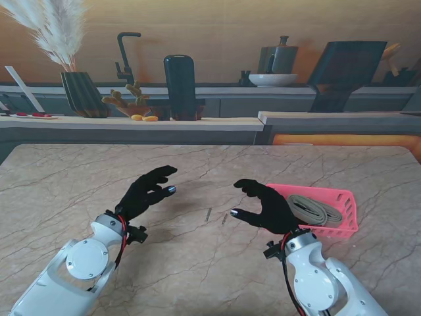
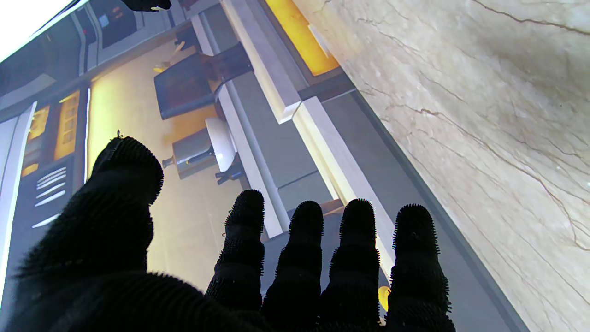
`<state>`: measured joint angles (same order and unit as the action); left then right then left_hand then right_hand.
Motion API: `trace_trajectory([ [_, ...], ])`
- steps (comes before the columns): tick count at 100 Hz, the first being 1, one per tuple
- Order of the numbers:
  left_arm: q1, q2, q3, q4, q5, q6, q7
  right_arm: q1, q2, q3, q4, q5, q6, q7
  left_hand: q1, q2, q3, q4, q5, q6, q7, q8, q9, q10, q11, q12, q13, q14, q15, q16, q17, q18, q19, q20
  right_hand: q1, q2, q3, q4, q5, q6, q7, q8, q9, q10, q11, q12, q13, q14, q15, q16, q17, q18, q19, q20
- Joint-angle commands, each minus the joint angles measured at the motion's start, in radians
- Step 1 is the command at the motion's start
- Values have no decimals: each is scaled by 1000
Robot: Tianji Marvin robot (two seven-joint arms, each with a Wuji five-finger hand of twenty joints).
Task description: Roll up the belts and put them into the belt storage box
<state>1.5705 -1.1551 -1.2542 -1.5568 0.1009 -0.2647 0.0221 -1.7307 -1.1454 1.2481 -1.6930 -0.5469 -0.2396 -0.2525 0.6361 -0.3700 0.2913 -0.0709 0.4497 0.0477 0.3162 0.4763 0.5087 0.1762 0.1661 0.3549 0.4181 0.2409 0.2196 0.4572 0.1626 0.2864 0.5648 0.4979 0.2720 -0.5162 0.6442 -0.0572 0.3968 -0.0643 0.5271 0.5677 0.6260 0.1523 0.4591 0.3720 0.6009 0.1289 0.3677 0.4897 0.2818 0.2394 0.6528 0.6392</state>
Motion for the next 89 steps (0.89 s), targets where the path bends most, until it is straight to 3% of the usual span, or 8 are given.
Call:
trace_trajectory([
  [1, 1, -4, 3, 2, -8, 5, -6, 2, -6, -5, -2, 8, 1, 9, 0, 0, -29, 34, -2, -27, -30, 6, 15, -6, -20, -6, 2, -12, -1, -6, 3, -19, -13, 18, -35, 21, -7, -13, 21, -15, -14, 12, 19, 6, 11, 11, 30, -18, 15, 15, 3, 4, -7, 28],
  [89, -9, -5, 15, 14, -14, -9, -7, -1, -8, -3, -13, 10, 13, 4, 9, 5, -41, 35, 9, -30, -20, 11, 35, -7, -11, 1, 20, -9, 10, 3, 7, -13, 6, 27, -33, 24, -5, -13, 24, -22, -13, 18, 22, 10, 14, 14, 31, -18, 25, 21, 3, 7, -6, 29],
])
